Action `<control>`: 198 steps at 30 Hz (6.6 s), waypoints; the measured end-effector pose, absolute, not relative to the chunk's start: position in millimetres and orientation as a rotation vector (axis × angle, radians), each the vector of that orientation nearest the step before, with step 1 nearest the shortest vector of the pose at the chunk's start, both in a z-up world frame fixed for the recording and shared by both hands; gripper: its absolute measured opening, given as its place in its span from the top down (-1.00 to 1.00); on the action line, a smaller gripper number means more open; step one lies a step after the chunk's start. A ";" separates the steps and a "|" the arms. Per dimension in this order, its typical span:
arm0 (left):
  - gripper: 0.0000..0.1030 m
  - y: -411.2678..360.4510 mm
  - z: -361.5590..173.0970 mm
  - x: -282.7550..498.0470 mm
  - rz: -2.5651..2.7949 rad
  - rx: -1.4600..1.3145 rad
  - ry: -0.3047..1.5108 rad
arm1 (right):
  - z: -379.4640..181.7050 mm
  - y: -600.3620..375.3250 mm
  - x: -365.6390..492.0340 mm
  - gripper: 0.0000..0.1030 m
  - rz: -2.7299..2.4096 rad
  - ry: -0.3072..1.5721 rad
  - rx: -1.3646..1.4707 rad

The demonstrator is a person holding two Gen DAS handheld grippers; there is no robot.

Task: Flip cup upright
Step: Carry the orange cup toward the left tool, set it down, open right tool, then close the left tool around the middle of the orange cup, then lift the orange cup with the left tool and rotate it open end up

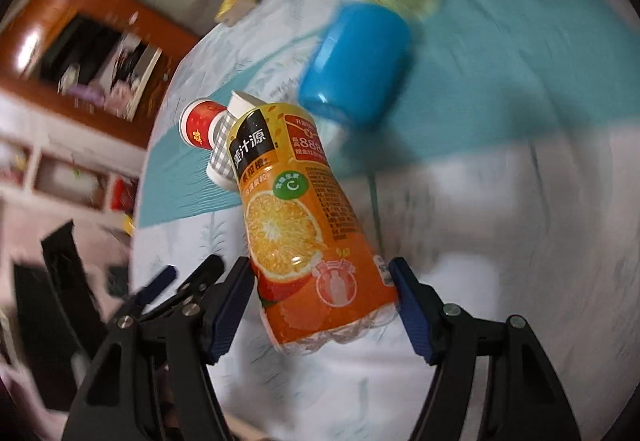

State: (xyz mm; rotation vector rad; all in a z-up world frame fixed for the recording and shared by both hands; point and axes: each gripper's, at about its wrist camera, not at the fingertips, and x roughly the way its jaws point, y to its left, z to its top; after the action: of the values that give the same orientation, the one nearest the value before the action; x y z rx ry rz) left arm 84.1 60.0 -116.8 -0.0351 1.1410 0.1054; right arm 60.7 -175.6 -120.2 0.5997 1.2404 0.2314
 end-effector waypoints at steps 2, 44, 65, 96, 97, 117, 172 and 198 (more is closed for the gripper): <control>-0.67 59.6 -115.9 79.6 0.101 -0.034 1.139 | -126.8 -177.1 50.8 -0.35 0.205 1.259 0.678; -0.67 22.4 -98.9 42.2 0.000 0.025 1.142 | -109.3 -169.2 6.6 -0.48 0.074 1.081 0.466; -0.67 -15.6 -80.2 28.8 -0.103 0.043 1.147 | -81.2 -184.0 -33.1 -0.48 -0.012 0.906 0.109; -0.67 -62.8 -116.9 77.9 -0.245 0.017 1.322 | -103.1 -217.1 -22.1 -0.48 -0.020 0.954 0.122; -0.67 -63.4 -118.7 79.9 -0.250 0.014 1.329 | -104.5 -218.4 -21.2 -0.48 -0.023 0.959 0.125; -0.67 -77.2 -139.2 104.8 -0.262 0.019 1.400 | -110.8 -221.6 -16.5 -0.48 -0.005 0.986 0.153; 0.05 -91.6 -121.3 110.1 -0.319 0.051 1.305 | -108.7 -217.5 -16.0 -0.48 0.036 1.002 0.197; 0.04 -73.0 -119.6 71.5 -0.308 0.015 0.554 | -103.3 -208.7 -19.1 -0.48 0.067 0.951 0.203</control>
State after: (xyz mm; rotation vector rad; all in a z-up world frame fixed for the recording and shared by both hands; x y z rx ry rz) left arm 71.5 -73.0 -119.6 0.0149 0.5536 -0.3080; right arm -19.1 -208.7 -103.3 0.2030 0.9515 0.0667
